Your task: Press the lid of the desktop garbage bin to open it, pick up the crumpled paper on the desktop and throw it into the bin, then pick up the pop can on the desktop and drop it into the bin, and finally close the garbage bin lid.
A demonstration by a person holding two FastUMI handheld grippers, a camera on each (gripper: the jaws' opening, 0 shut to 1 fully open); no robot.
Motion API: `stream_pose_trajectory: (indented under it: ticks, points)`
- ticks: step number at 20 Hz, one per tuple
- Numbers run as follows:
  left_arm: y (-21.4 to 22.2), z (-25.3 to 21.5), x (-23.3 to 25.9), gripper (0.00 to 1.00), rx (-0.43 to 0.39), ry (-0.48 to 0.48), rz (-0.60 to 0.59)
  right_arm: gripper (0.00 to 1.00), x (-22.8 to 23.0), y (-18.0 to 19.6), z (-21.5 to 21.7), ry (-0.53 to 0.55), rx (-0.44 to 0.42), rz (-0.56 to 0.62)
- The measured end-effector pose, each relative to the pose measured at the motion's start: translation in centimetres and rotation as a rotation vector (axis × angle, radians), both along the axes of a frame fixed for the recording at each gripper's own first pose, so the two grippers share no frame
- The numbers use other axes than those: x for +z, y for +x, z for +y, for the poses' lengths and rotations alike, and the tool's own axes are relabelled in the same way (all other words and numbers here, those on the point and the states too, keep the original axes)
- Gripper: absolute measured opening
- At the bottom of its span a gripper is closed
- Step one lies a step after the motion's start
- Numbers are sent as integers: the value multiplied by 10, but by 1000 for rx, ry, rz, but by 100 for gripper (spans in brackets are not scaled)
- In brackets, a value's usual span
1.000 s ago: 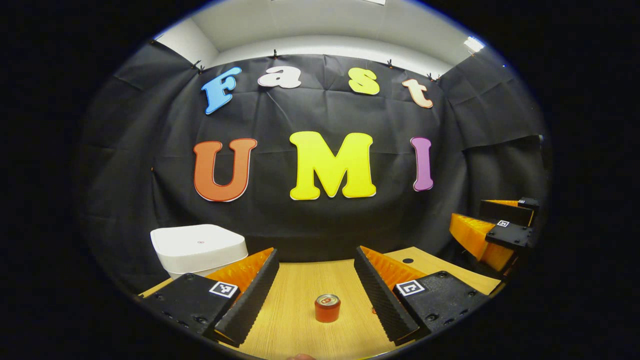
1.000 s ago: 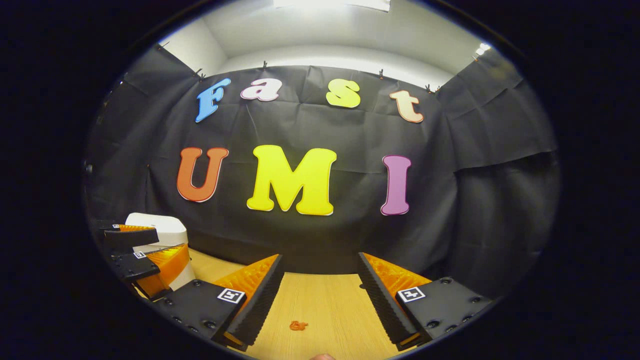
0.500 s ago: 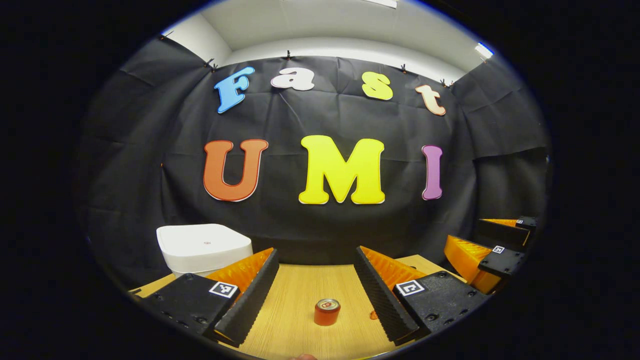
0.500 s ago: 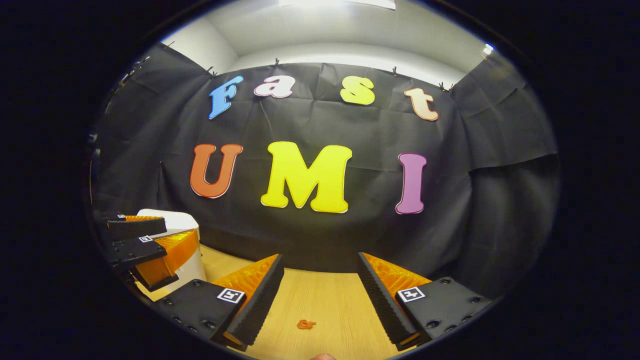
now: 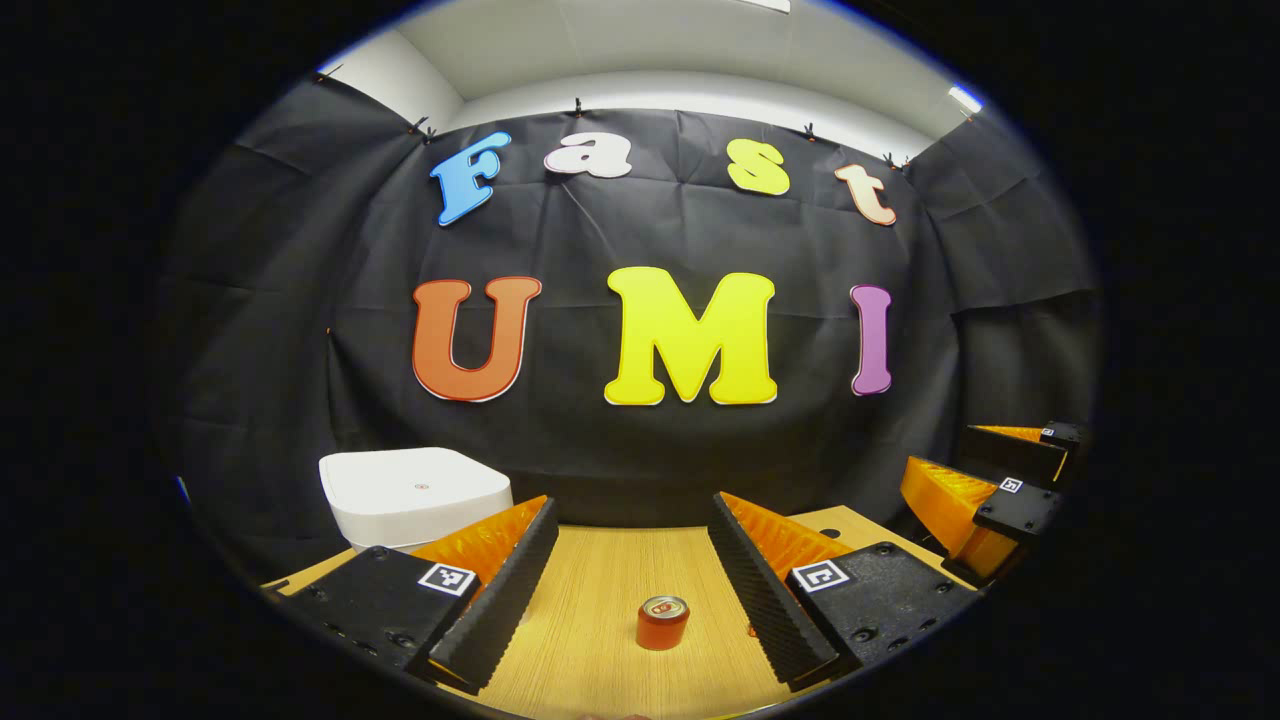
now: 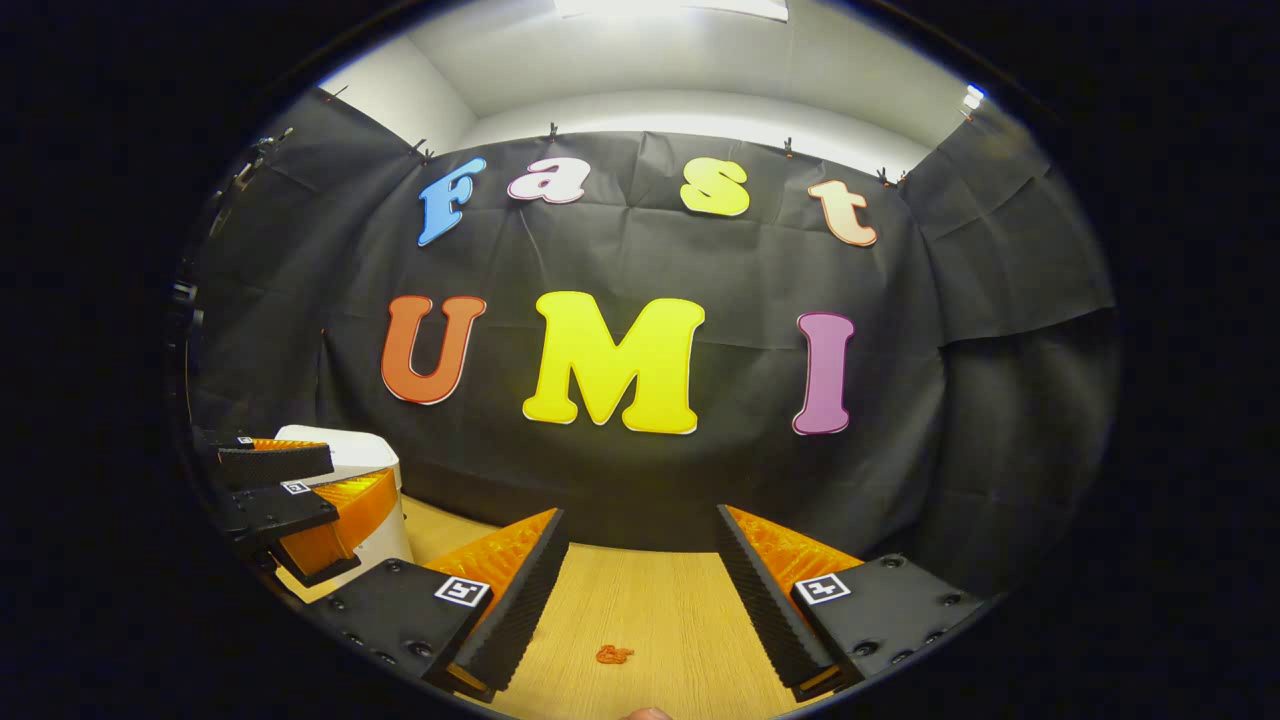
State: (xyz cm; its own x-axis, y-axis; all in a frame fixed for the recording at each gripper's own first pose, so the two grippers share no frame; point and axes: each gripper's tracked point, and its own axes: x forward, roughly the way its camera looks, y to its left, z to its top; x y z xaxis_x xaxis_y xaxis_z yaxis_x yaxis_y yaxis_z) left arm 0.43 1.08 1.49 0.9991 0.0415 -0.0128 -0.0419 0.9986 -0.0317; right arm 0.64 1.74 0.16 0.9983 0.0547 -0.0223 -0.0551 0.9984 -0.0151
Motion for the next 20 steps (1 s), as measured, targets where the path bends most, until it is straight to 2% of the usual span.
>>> stream_pose_trajectory:
  ticks: [2, 4, 5, 7, 10, 12, 14, 15, 16, 17, 19, 20]
  points:
    - [1, 0, 2, 98, -4, 0, -6, 94, 0, 0, 1, -1, -2, -1]
    - [0, 0, 3, 94, -12, 3, -6, 94, 2, -2, 0, -9, -9, -3]
    - [1, 0, 4, 83, -17, 5, -5, 94, 1, -2, -1, -9, -13, -2]
    - [1, 0, 3, 71, -22, 11, 0, 94, -1, -3, -1, -7, -19, 4]
    - [0, 1, 2, 60, -26, 9, 9, 94, 0, -4, -1, -4, -25, 9]
    - [1, 4, 2, 48, -22, 7, 17, 94, 2, -4, -1, -4, -28, 6]
    - [3, 8, 0, 44, -14, 7, 28, 94, 2, -3, 0, -5, -29, 4]
    - [4, 9, -1, 33, -12, 8, 32, 94, 2, -2, 0, -5, -30, 2]
    - [5, 12, -2, 35, -5, 9, 39, 94, 3, -2, 0, -5, -33, 1]
    - [5, 15, -3, 29, 5, 9, 46, 94, 1, -1, 0, -5, -36, 0]
    - [5, 23, -5, 23, 33, 5, 54, 94, 0, 0, 1, -2, -39, 2]
    - [7, 27, -5, 14, 49, 5, 57, 94, 1, 1, 1, -1, -41, 3]
